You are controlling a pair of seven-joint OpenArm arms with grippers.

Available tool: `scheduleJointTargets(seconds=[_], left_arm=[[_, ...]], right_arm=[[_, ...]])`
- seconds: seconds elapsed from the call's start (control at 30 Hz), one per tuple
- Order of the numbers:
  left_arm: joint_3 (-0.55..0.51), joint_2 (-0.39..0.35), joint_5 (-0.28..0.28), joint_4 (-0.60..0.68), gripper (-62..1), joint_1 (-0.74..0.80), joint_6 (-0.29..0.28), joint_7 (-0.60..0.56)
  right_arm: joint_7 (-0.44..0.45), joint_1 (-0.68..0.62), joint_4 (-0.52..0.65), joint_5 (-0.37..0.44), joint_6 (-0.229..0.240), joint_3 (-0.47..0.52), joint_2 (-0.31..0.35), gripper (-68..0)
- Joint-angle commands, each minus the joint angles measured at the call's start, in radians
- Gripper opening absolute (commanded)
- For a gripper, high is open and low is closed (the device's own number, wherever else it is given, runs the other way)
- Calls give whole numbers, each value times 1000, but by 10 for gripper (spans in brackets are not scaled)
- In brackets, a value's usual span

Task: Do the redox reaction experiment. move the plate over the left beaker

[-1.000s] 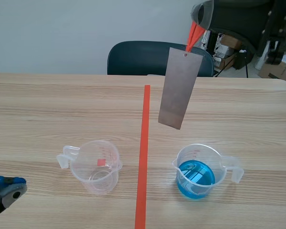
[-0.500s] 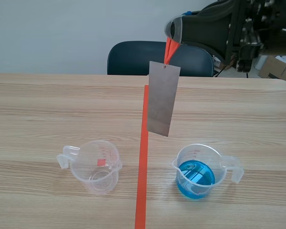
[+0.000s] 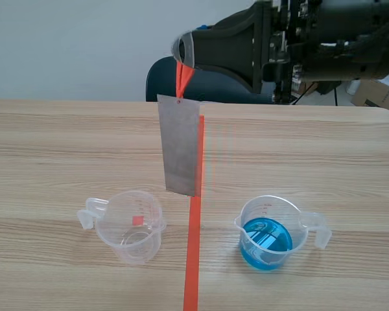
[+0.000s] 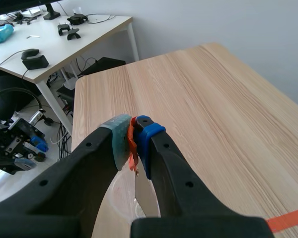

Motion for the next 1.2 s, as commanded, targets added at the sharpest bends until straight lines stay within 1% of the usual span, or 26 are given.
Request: scheduleJointTargets(seconds=[0.0,0.1,0.13,0.2,0.3,0.4,0.5,0.6,0.73,0.87,0.97,1.13,1.17], left_arm=[[-6,4,-9,18,-304,-3,-5,-25],[-6,18,-9,18,-141,-16,-8,-23],[-6,25,-9,18,-96,-20,-9,-16],[-6,40,-8,18,-40,-31,-12,1],[-6,72,-8,18,14,-52,-13,58],[-6,105,-10,18,14,-63,-13,144],[-6,129,-10,16,14,-59,-16,188],[-6,147,-10,8,14,-51,-19,192],[-6,153,-14,-2,14,-51,-70,193],[-6,152,-17,-24,14,-48,-69,192],[-14,153,-21,-58,14,-40,-69,174],[-48,177,-20,-137,14,-14,-68,15],[-59,185,-20,-150,14,-8,-60,-10]], right_arm=[[-12,20,4,15,12,8,-28,-671],[-62,20,4,11,12,10,-81,-671],[-79,20,4,11,12,14,-100,-671],[-105,19,4,5,12,19,-134,-671],[-132,19,4,-40,12,26,-184,-671],[-145,19,4,-85,12,25,-225,-671],[-145,19,4,-99,12,25,-248,-671],[-145,19,4,-125,12,24,-264,-671],[-145,19,4,-168,12,23,-291,-671],[-146,19,3,-192,12,20,-311,-671],[-145,19,3,-195,12,10,-319,-671],[-141,19,3,-206,12,-29,-318,-671],[-140,19,3,-208,12,-37,-318,-671]])
